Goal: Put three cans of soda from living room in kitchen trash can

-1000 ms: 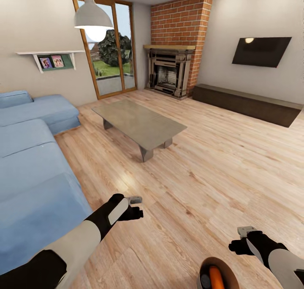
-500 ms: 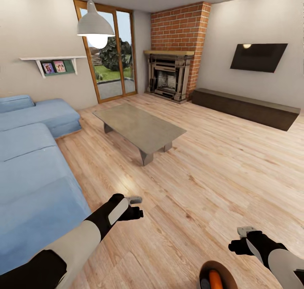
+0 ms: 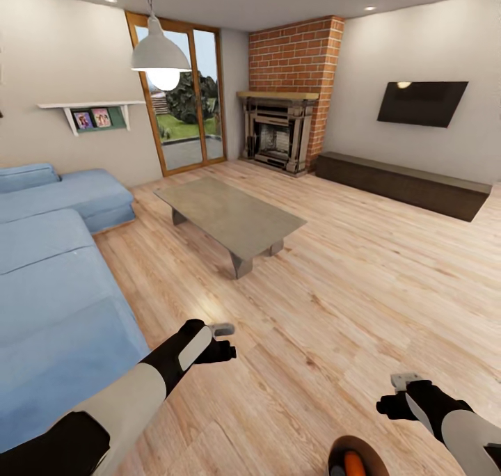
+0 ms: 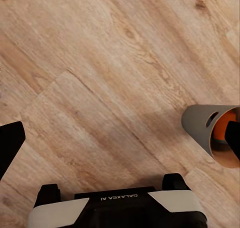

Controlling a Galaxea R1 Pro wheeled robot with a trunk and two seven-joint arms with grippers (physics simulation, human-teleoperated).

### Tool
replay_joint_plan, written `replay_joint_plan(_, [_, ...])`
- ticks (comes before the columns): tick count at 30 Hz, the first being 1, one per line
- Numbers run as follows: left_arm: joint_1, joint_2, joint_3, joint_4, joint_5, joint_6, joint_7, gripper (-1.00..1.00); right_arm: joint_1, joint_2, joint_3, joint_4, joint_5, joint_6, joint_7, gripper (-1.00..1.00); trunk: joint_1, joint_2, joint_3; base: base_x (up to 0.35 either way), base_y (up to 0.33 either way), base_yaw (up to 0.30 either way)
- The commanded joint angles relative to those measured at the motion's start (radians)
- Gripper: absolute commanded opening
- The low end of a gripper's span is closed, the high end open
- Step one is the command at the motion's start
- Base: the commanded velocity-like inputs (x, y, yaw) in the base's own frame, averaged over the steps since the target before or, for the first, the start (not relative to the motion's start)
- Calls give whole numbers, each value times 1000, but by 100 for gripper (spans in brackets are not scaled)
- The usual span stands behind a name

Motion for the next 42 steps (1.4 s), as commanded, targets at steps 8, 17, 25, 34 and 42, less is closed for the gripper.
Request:
replay_joint_plan(8, [2, -2, -23, -2, 0, 0, 0, 100, 0, 2, 1, 0, 0, 0, -1, 100, -31, 56, 38, 0, 0, 0])
replay_joint_plan(17, [3, -3, -35, -1, 0, -14, 0, 100, 0, 2, 0, 0, 1, 0, 0, 100, -65, 119, 81, 0, 0, 0])
replay_joint_plan(25, [4, -2, -35, 0, 0, -21, 0, 100, 0, 2, 0, 0, 0, 0, 0, 100, -96, 175, 119, 0, 0, 0])
replay_joint_plan(34, [6, -2, -36, 0, 0, -26, 0, 100, 0, 3, 1, 0, 1, 0, 0, 100, -130, 238, 162, 0, 0, 0])
replay_joint_plan(42, [11, -2, -64, 1, 0, -46, 0, 100, 0, 2, 0, 0, 0, 0, 0, 100, -161, 294, 200, 0, 0, 0])
